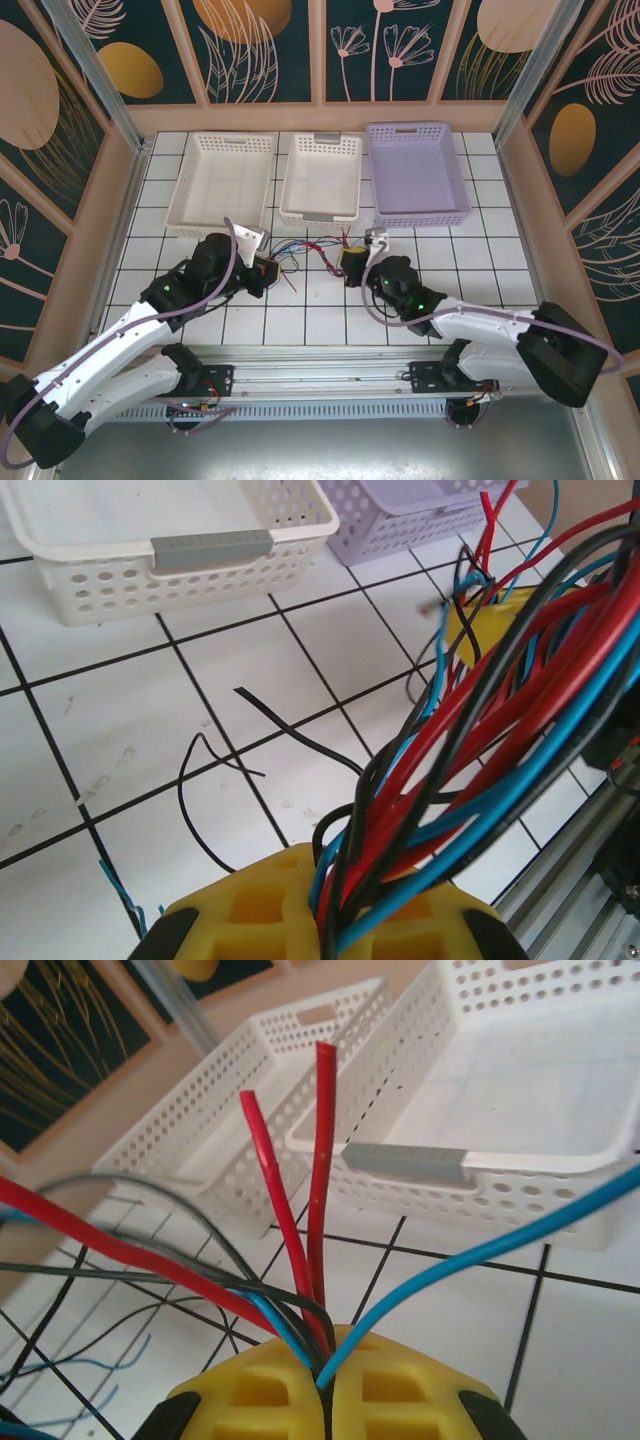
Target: Untangle the cables
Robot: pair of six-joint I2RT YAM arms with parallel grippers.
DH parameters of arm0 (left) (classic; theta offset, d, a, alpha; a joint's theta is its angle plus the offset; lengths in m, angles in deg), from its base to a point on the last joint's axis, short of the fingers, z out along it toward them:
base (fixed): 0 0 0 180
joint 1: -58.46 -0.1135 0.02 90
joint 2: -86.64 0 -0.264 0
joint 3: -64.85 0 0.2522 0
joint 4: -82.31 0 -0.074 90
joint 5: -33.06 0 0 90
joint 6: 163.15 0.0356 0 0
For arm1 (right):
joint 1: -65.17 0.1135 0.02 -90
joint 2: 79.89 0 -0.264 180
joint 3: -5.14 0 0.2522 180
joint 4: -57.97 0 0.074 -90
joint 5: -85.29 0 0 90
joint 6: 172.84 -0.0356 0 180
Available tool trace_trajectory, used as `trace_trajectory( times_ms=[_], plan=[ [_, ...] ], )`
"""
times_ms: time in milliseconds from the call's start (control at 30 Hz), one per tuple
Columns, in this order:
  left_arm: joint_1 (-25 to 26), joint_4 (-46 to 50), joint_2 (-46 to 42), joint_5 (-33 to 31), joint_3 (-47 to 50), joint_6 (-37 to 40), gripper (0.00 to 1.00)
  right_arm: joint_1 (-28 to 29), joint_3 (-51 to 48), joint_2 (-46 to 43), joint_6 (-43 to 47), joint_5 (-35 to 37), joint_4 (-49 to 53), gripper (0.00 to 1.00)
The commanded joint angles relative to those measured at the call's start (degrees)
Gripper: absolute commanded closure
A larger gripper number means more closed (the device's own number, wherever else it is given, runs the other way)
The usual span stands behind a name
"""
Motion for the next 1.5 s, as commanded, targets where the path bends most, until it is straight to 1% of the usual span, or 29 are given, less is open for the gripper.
trace_trajectory(
  times_ms=[0,100,233,333,467,500,567,667,733,800,900,1000,1100,1200,1267,1467],
  plan=[
    [-0.5,0.0,-0.8,-2.0,0.1,0.4,1.00,-4.4,-3.4,-5.4,-7.5,8.4,7.8,1.00],
    [-0.5,-0.1,-0.6,-1.7,0.1,0.5,1.00,-5.3,-4.4,-9.7,-9.1,9.0,10.3,1.00],
    [-0.5,-0.4,-0.6,-1.3,0.1,0.5,0.99,-6.1,-5.1,-13.3,-9.8,9.8,12.9,1.00],
    [-0.5,-0.8,-0.8,-0.4,0.4,0.4,0.89,-6.5,-5.1,-14.2,-9.4,8.0,12.8,1.00],
    [-0.5,-1.1,-1.1,-0.2,0.5,0.4,0.66,-6.3,-5.0,-14.5,-8.3,5.5,11.3,1.00],
    [-0.5,-1.2,-1.1,0.1,0.6,0.3,0.64,-6.3,-5.0,-14.8,-7.8,5.0,10.8,1.00],
    [-0.4,-1.3,-1.3,0.3,0.6,0.4,0.62,-6.1,-4.9,-15.4,-6.8,4.7,10.3,1.00],
    [-0.5,-1.4,-1.5,0.1,0.7,0.3,0.62,-6.1,-4.8,-16.7,-5.9,5.3,10.7,1.00],
    [-0.5,-1.5,-1.5,0.4,0.7,0.3,0.60,-6.1,-5.1,-17.6,-4.7,4.4,10.3,1.00],
    [-0.5,-2.1,-1.5,1.0,0.8,0.0,0.52,-6.0,-5.6,-18.7,-3.1,2.5,9.0,1.00],
    [-0.5,-3.9,-0.7,2.2,0.4,-2.3,0.45,-5.7,-6.3,-20.7,-0.6,0.5,7.6,1.00],
    [-0.5,-6.0,-0.3,2.6,0.5,-4.9,0.41,-5.5,-7.1,-23.3,2.0,-2.7,5.3,1.00],
    [-0.5,-9.2,-0.9,2.9,1.7,-7.2,0.31,-5.5,-7.4,-25.6,3.7,-4.7,4.3,1.00],
    [-0.4,-12.3,-0.5,3.2,3.0,-8.7,0.28,-5.5,-7.1,-27.1,5.6,-8.4,3.8,1.00],
    [-0.5,-13.9,0.6,3.4,3.8,-9.1,0.26,-5.5,-7.0,-28.0,6.0,-9.7,3.0,1.00],
    [-0.5,-18.1,3.8,4.2,5.7,-8.8,0.24,-5.5,-6.1,-29.1,6.4,-15.6,2.1,1.00]
  ],
)
